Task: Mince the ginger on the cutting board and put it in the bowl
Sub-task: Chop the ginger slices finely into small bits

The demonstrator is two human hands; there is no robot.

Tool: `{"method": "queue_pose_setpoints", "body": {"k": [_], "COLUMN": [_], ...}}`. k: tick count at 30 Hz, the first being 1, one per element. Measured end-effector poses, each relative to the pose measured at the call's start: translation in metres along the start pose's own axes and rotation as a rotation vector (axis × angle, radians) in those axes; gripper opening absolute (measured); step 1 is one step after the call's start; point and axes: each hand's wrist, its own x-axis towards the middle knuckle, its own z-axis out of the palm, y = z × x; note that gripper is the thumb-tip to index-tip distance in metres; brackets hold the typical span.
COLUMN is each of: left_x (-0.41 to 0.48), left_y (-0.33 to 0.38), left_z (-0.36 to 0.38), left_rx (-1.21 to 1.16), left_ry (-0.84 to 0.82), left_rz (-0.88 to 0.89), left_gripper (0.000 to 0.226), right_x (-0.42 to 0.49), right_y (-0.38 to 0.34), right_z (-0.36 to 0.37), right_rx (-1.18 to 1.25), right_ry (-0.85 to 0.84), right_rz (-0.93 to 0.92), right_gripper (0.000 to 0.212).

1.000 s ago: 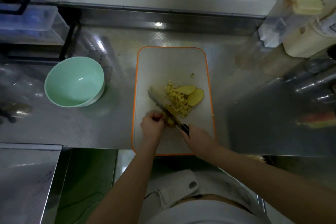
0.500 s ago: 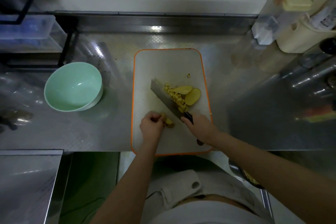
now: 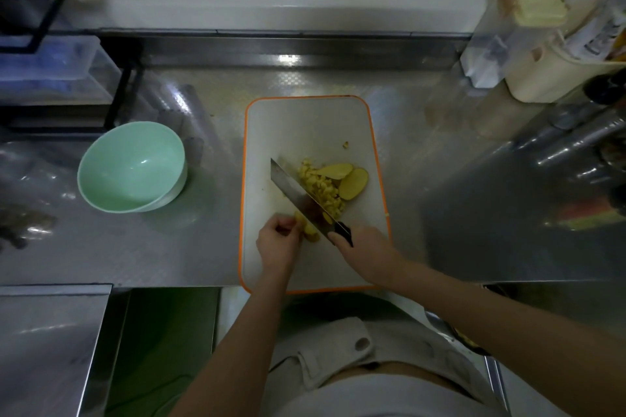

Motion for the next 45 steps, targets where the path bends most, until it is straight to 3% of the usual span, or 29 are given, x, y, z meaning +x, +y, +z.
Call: {"method": "queue_pose_setpoints", "body": {"k": [17,45], "left_x": [0.004,0.007], "left_y": [-0.002,0.002], "left_z": [0.000,0.000], "left_rx": [-0.029,0.006], "left_ry": [0.001,0.010], "left_rz": [0.002,-0.062], "left_gripper": [0.006,0.008], "right_x": [-0.001,0.007], "right_y": [-0.006,-0.001], "right_z": [0.005,0.022], "right_rx": [-0.039,0.001], "right_ry": [-0.078,-0.047], "right_rz": [0.015,0.014], "right_gripper": [0.033,0.028]}}
